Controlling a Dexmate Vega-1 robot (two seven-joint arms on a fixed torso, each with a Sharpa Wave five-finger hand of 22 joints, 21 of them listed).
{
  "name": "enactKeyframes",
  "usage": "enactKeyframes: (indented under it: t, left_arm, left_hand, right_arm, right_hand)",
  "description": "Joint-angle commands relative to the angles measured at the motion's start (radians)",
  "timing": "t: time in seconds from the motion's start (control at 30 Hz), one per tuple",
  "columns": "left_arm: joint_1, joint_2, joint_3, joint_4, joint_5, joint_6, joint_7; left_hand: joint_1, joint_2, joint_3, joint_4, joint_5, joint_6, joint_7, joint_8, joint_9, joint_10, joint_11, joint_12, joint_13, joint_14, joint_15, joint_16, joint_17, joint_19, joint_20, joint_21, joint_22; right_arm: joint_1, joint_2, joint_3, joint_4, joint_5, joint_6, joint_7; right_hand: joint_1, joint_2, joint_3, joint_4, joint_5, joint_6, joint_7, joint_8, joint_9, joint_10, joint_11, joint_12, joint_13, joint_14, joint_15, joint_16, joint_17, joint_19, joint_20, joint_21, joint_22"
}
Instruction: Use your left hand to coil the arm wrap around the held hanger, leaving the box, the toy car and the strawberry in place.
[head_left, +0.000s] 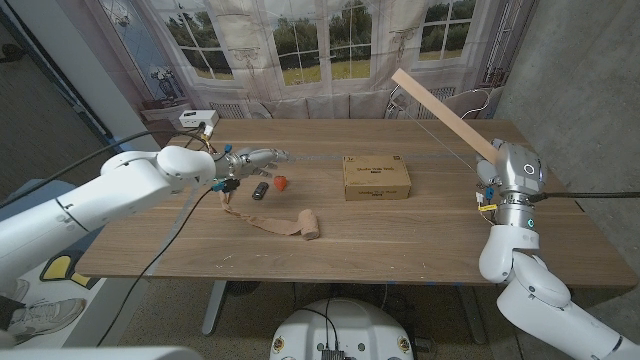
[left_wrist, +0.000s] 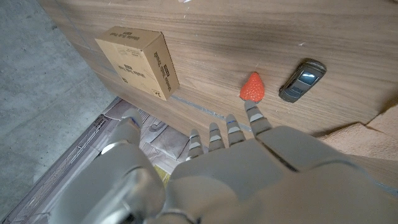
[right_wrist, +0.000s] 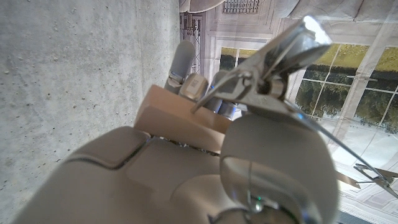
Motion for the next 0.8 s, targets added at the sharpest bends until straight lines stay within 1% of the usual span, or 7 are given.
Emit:
enactKeyframes:
  t: [0.03, 0.23, 0.33, 0.37, 0.63, 0.67, 0.8]
  left_arm:
    - [-0.071, 0.05, 0.057, -0.082, 0.111, 0.098, -0.089]
    - [-0.138, 0.034, 0.129, -0.127, 0.22, 0.182, -0.137]
    - [-0.167, 0.018, 0.161, -0.133, 0.263, 0.196, -0.164]
    - [-0.178, 0.012, 0.172, -0.136, 0.279, 0.202, -0.174]
    - [-0.308, -0.037, 0.318, -0.171, 0.48, 0.29, -0.293]
    - [-0.325, -0.043, 0.339, -0.173, 0.507, 0.3, -0.312]
    - [-0.383, -0.07, 0.401, -0.168, 0.582, 0.312, -0.394]
  left_hand:
    - [0.05, -0.006, 0.008, -0.006, 0.016, 0.013, -0.003, 0.007, 0.005, 0.018, -0.01, 0.01, 0.007, 0.013, 0.0, 0.009, 0.002, 0.016, -0.001, 0.004, 0.003]
    - [0.09, -0.014, 0.011, -0.006, 0.024, 0.023, -0.009, 0.01, 0.005, 0.026, -0.023, 0.014, 0.01, 0.019, -0.009, 0.011, 0.002, 0.023, -0.001, 0.004, 0.003]
    - [0.109, -0.018, 0.012, -0.006, 0.027, 0.028, -0.008, 0.011, 0.005, 0.033, -0.029, 0.016, 0.011, 0.026, -0.014, 0.012, 0.002, 0.029, -0.003, 0.005, 0.003]
    - [0.127, -0.022, 0.013, -0.006, 0.03, 0.036, -0.011, 0.013, 0.005, 0.038, -0.038, 0.019, 0.012, 0.028, -0.017, 0.012, 0.002, 0.032, -0.004, 0.006, 0.003]
    - [0.189, -0.035, 0.015, -0.004, 0.039, 0.061, -0.015, 0.019, 0.006, 0.055, -0.062, 0.025, 0.014, 0.039, -0.028, 0.013, 0.002, 0.041, -0.006, 0.006, 0.003]
    - [0.2, -0.037, 0.015, -0.004, 0.04, 0.062, -0.016, 0.018, 0.006, 0.059, -0.07, 0.026, 0.015, 0.041, -0.03, 0.013, 0.002, 0.042, -0.006, 0.006, 0.003]
    - [0.219, -0.046, 0.012, -0.004, 0.043, 0.057, -0.02, 0.015, 0.006, 0.054, -0.072, 0.024, 0.015, 0.037, -0.039, 0.011, 0.002, 0.043, -0.009, 0.005, 0.003]
  right_arm:
    - [-0.009, 0.032, -0.012, -0.006, -0.024, -0.003, -0.023]
    - [-0.017, 0.046, -0.005, -0.002, -0.021, 0.012, -0.038]
    - [-0.023, 0.052, 0.001, -0.002, -0.021, 0.018, -0.046]
    - [-0.025, 0.054, 0.004, -0.002, -0.02, 0.021, -0.049]
    - [-0.041, 0.067, 0.021, -0.005, -0.019, 0.031, -0.063]
    - [-0.043, 0.069, 0.023, -0.005, -0.02, 0.031, -0.065]
    - [-0.049, 0.073, 0.028, -0.006, -0.023, 0.032, -0.068]
  right_hand:
    - [-0.048, 0.038, 0.011, -0.001, -0.006, 0.004, 0.001, 0.007, -0.003, 0.006, -0.002, -0.005, -0.012, 0.007, -0.046, 0.004, 0.002, -0.01, -0.023, 0.02, -0.009]
    - [-0.051, 0.038, 0.017, -0.003, -0.009, 0.004, 0.002, 0.011, -0.006, 0.004, -0.004, 0.004, 0.006, 0.007, -0.046, 0.004, 0.002, -0.014, -0.024, 0.037, -0.021]
    - [-0.053, 0.037, 0.019, -0.003, -0.01, 0.003, 0.001, 0.014, -0.004, 0.007, -0.002, 0.002, 0.001, 0.007, -0.046, 0.004, 0.002, -0.015, -0.024, 0.044, -0.026]
    - [-0.053, 0.037, 0.02, -0.003, -0.01, 0.003, 0.001, 0.014, -0.005, 0.007, -0.003, 0.003, 0.002, 0.007, -0.046, 0.004, 0.002, -0.016, -0.024, 0.045, -0.026]
    - [-0.056, 0.036, 0.025, -0.005, -0.012, 0.003, 0.0, 0.017, -0.009, 0.006, -0.002, 0.01, 0.012, 0.008, -0.046, 0.004, 0.002, -0.02, -0.027, 0.06, -0.039]
    - [-0.057, 0.036, 0.026, -0.005, -0.012, 0.004, 0.001, 0.02, -0.006, 0.003, -0.003, 0.012, 0.017, 0.009, -0.046, 0.004, 0.002, -0.02, -0.026, 0.062, -0.04]
    - [-0.06, 0.035, 0.03, -0.006, -0.014, 0.004, 0.001, 0.021, -0.012, 0.006, -0.003, 0.006, 0.005, 0.009, -0.046, 0.005, 0.002, -0.025, -0.027, 0.076, -0.051]
